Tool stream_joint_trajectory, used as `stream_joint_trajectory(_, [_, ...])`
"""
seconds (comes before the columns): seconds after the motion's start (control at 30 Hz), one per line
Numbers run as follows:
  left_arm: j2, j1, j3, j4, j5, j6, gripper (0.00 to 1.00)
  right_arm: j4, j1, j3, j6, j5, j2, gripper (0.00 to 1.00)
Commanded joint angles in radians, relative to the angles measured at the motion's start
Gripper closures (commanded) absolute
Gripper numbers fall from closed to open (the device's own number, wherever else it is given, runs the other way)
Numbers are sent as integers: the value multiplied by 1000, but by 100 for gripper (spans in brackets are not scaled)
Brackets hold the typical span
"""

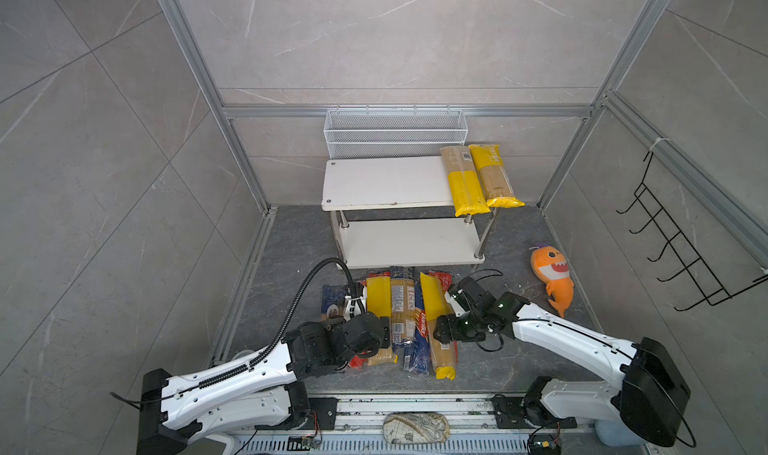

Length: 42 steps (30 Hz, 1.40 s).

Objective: Place and organize the pasta boxes and bags onto the shelf
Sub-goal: 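Lower the right gripper to the yellow-banded bag nearest it and grasp it, then lift the third yellow-banded bag with the right gripper toward the top shelf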

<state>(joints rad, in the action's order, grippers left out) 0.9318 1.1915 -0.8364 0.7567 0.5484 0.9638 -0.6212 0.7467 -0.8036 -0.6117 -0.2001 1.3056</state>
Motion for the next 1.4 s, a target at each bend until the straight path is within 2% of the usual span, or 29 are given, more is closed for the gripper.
stream_joint_trajectory(0.0, [-3,5,-26,34,61,28,0,94,8,14,-17,-35,52,17])
stream_joint_trajectory(0.37, [24,3,-88,56,100,-42,0,118,13,53,-30,-5,139,20])
stream_joint_trajectory(0.47, [23,1,-91,55,104,-49,0,96,13,55,-25,10,137,27])
stream_joint_trajectory(0.57, [30,-1,-98,51,113,-56,0,64,13,49,-18,29,140,45])
stream_joint_trajectory(0.63, [39,-5,-104,41,117,-68,0,40,12,40,-9,37,151,61])
stream_joint_trajectory(0.73, [54,-13,-117,24,116,-92,0,27,13,35,2,14,141,80])
stream_joint_trajectory(0.87, [80,-32,-153,24,99,-118,0,-21,13,13,6,-22,77,99])
stream_joint_trajectory(1.2, [29,-89,-215,32,79,-151,0,-231,14,-179,9,-134,-118,100])
stream_joint_trajectory(1.37, [28,-98,-286,97,77,-160,0,-338,14,-313,20,-178,-186,100])
